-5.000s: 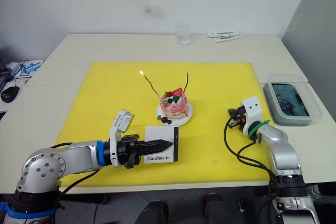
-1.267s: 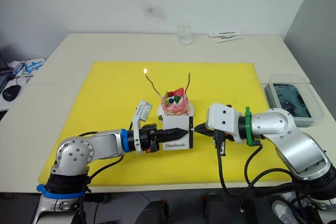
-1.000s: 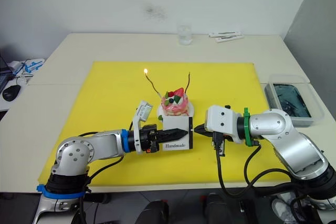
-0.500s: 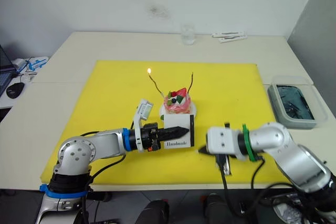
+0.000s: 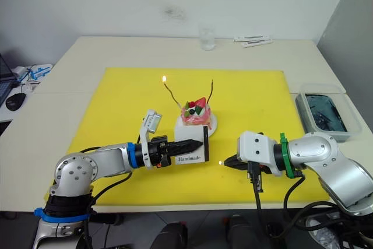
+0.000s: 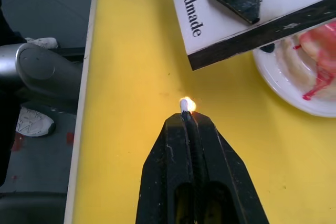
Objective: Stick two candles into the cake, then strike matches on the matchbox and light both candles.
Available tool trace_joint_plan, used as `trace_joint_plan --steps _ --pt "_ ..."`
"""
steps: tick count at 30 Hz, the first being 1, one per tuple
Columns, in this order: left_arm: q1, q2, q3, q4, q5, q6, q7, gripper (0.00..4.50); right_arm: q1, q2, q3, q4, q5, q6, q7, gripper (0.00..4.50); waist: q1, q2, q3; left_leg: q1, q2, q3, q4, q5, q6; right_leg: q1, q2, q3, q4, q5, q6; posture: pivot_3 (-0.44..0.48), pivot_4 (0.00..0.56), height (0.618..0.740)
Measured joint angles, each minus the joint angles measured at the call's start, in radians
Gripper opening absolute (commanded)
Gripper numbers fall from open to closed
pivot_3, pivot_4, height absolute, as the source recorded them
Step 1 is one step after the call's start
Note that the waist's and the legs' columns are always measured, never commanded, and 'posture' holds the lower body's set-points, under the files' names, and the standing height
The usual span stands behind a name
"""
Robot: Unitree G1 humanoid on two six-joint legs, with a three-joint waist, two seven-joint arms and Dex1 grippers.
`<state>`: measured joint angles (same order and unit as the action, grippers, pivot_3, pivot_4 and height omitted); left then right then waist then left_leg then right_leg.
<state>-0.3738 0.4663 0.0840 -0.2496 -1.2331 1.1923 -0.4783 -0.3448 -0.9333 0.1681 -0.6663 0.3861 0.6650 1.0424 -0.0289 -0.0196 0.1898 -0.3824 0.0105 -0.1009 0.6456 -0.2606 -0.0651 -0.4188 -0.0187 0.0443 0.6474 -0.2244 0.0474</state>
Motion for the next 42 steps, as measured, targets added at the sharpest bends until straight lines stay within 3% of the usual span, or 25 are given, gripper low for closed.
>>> trace_joint_plan --steps 7,16,22,42 --pt "0.023 0.045 -0.006 -0.025 0.038 -0.005 -0.037 0.0 -0.054 0.025 -0.017 0.028 0.018 0.027 -0.024 0.02 -0.002 0.0 0.0 0.0 0.0 0.0 0.0 0.0 0.0 0.0 0.0 0.0 0.001 0.0 0.0 0.0 0.15 0.74" --pt "0.136 0.142 -0.011 -0.074 0.119 -0.034 -0.125 0.0 -0.232 0.075 -0.069 0.094 0.077 0.137 -0.093 0.02 -0.003 0.0 0.0 0.0 0.0 0.0 0.0 0.0 0.0 -0.001 0.0 0.0 0.0 -0.001 -0.001 0.0 0.15 0.74" --pt "0.145 0.132 -0.029 -0.096 0.141 -0.046 -0.144 0.0 -0.353 0.16 -0.06 0.19 0.045 0.155 -0.185 0.02 -0.002 0.0 0.0 0.0 0.0 0.0 0.0 0.0 0.0 -0.001 0.0 0.0 0.0 -0.001 -0.001 0.0 0.15 0.74" --pt "0.144 0.105 -0.032 -0.099 0.149 -0.049 -0.144 0.0 -0.466 0.283 0.012 0.387 -0.084 0.055 -0.236 0.02 -0.003 0.0 0.0 -0.001 0.001 0.0 -0.001 0.0 0.0 -0.001 0.0 0.0 0.0 -0.001 -0.001 0.0 0.15 0.74"
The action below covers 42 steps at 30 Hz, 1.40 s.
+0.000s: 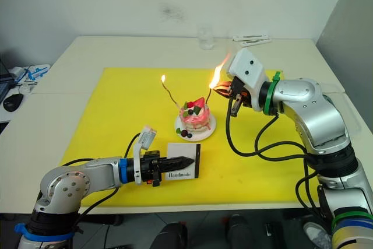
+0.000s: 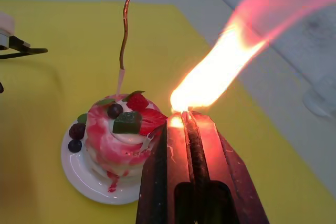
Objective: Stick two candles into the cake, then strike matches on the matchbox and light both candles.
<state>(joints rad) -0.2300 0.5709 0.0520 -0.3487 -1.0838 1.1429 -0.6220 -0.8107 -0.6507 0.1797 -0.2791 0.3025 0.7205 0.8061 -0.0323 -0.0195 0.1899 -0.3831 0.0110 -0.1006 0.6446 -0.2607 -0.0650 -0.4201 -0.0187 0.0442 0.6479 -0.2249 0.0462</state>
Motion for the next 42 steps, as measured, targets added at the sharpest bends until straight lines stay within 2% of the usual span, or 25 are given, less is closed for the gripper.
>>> trace_joint_plan --steps 42 --pt "-0.012 -0.008 0.0 0.0 0.0 0.004 0.001 0.0 0.002 0.001 0.0 0.041 -0.046 -0.049 0.027 0.02 0.0 0.0 0.0 0.0 0.0 0.0 0.0 0.0 0.0 0.0 0.0 0.0 0.0 0.0 0.0 0.0 0.15 0.74"
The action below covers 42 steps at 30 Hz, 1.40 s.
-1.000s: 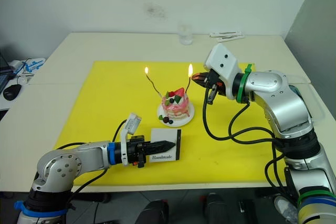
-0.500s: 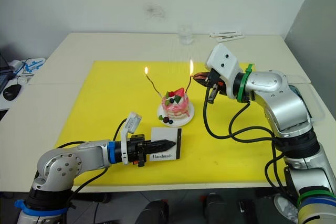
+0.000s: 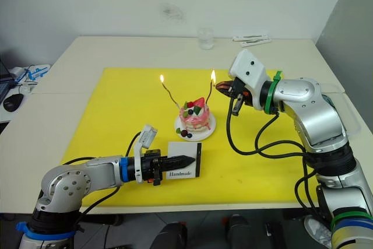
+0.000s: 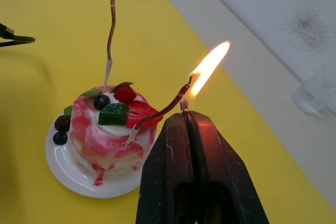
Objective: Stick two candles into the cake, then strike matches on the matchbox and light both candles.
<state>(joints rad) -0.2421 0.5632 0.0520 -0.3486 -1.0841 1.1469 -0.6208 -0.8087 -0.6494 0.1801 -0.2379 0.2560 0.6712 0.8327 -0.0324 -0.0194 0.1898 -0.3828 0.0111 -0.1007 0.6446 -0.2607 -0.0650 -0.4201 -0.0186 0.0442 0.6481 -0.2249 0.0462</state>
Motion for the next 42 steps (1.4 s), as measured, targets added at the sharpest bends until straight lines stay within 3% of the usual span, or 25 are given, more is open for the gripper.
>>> trace_joint_plan --steps 28,36,42 --pt "-0.01 -0.022 0.001 0.001 -0.002 0.003 0.003 0.0 0.01 -0.016 -0.024 -0.06 0.021 0.044 0.012 0.02 0.001 0.0 0.0 0.0 0.0 0.0 0.0 0.0 0.0 0.0 0.0 0.0 0.0 0.0 0.0 0.0 0.15 0.74" --pt "-0.041 -0.043 0.003 0.015 -0.015 0.018 0.009 0.0 0.149 -0.116 -0.167 -0.181 0.046 0.148 -0.036 0.02 0.003 0.0 0.0 -0.001 0.0 0.0 0.0 0.0 0.0 0.0 0.0 0.0 0.0 0.0 0.0 0.0 0.15 0.74" --pt "-0.058 -0.067 -0.006 0.041 -0.015 0.023 0.006 0.0 0.386 -0.244 -0.33 -0.208 -0.025 0.138 -0.119 0.02 0.004 0.0 0.0 -0.001 -0.001 0.001 0.0 0.0 0.0 0.0 0.0 0.001 -0.001 0.0 0.0 0.0 0.15 0.74"
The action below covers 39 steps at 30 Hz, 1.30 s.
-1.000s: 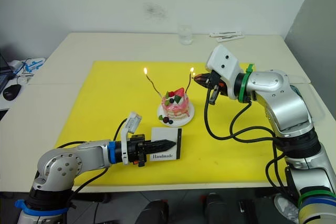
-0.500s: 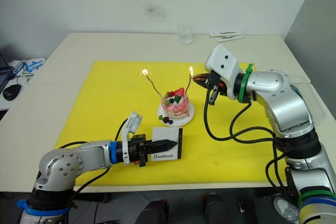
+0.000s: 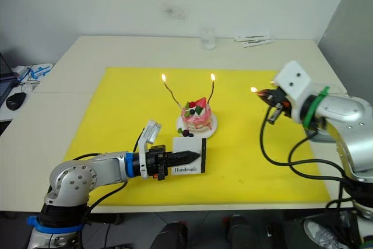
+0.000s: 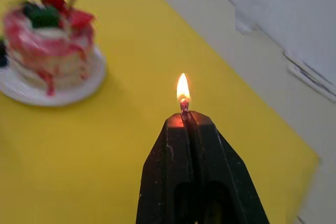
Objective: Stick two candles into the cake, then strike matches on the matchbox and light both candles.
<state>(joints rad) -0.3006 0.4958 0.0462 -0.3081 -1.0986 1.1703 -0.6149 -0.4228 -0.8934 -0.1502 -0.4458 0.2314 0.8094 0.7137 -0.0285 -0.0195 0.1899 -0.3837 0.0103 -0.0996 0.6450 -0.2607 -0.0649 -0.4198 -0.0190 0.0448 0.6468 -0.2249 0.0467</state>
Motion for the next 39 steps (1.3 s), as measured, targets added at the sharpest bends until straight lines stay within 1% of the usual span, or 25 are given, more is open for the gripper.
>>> trace_joint_plan --steps 4,7,12,16,19,22,29,33,37,39 --pt "-0.005 -0.022 -0.006 0.0 0.0 0.0 0.001 0.0 0.135 -0.002 -0.105 0.045 -0.076 -0.059 -0.089 0.02 -0.001 0.0 0.0 0.001 0.0 0.0 0.0 0.0 0.0 0.0 0.0 0.0 0.001 0.0 0.0 0.0 0.15 0.74" --pt "-0.005 -0.041 -0.014 0.0 0.0 0.0 0.003 0.0 0.182 0.033 -0.164 0.109 -0.121 -0.117 -0.168 0.02 -0.006 0.0 0.0 0.002 0.0 0.002 0.0 0.0 0.0 0.0 0.0 0.002 0.001 0.0 0.0 0.0 0.15 0.74" --pt "0.002 -0.072 -0.027 -0.002 0.001 -0.001 0.016 0.0 0.18 0.046 -0.176 0.263 -0.168 -0.237 -0.235 0.02 -0.006 0.0 0.0 0.002 0.0 0.002 0.001 0.0 0.001 0.001 0.0 0.003 0.001 0.0 0.0 0.0 0.15 0.74" --pt "0.006 -0.085 -0.036 -0.002 0.002 -0.002 0.017 0.0 0.133 0.052 -0.14 0.406 -0.204 -0.305 -0.273 0.02 -0.007 0.0 0.0 0.002 0.0 0.003 0.001 0.0 0.001 0.0 0.0 0.004 0.001 0.001 0.001 0.0 0.15 0.74" --pt "0.007 -0.09 -0.038 -0.002 0.002 -0.004 0.02 0.0 0.098 0.055 -0.122 0.479 -0.225 -0.336 -0.303 0.02 -0.006 0.001 0.0 0.002 0.0 0.003 0.0 0.0 0.001 0.0 0.0 0.004 0.001 0.001 0.001 0.0 0.15 0.74" --pt "0.008 -0.097 -0.038 -0.002 0.002 -0.005 0.028 0.0 0.064 0.065 -0.112 0.535 -0.246 -0.369 -0.33 0.66 -0.005 0.001 0.0 0.002 0.0 0.003 0.0 0.0 0.001 0.0 0.0 0.004 0.001 0.001 0.001 0.0 0.15 0.74" --pt "0.015 -0.099 -0.038 -0.004 0.002 -0.006 0.038 0.0 0.044 0.082 -0.103 0.571 -0.251 -0.401 -0.365 2.99 -0.005 0.001 0.0 0.002 0.0 0.003 0.0 0.0 0.001 0.0 0.0 0.004 0.001 0.001 0.001 0.0 0.15 0.74" --pt "0.02 -0.103 -0.038 -0.005 0.002 -0.006 0.043 0.0 0.045 0.088 -0.103 0.567 -0.251 -0.419 -0.375 4.48 -0.005 0.001 0.0 0.002 0.0 0.003 0.0 0.0 0.001 0.0 0.0 0.004 0.001 0.001 0.001 0.0 0.15 0.74" --pt "0.02 -0.103 -0.036 -0.005 0.002 -0.008 0.048 0.0 0.062 0.088 -0.108 0.507 -0.248 -0.427 -0.38 4.49 -0.005 0.001 0.0 0.002 0.0 0.003 0.0 0.0 0.001 0.0 0.0 0.004 0.001 0.001 0.001 0.0 0.15 0.74" --pt "0.02 -0.104 -0.029 -0.005 0.0 -0.007 0.058 0.0 0.093 0.088 -0.136 0.433 -0.228 -0.427 -0.357 4.49 -0.004 0.001 -0.001 0.002 0.0 0.002 0.0 0.0 0.001 0.001 0.0 0.003 0.001 0.001 0.001 0.0 0.15 0.74"
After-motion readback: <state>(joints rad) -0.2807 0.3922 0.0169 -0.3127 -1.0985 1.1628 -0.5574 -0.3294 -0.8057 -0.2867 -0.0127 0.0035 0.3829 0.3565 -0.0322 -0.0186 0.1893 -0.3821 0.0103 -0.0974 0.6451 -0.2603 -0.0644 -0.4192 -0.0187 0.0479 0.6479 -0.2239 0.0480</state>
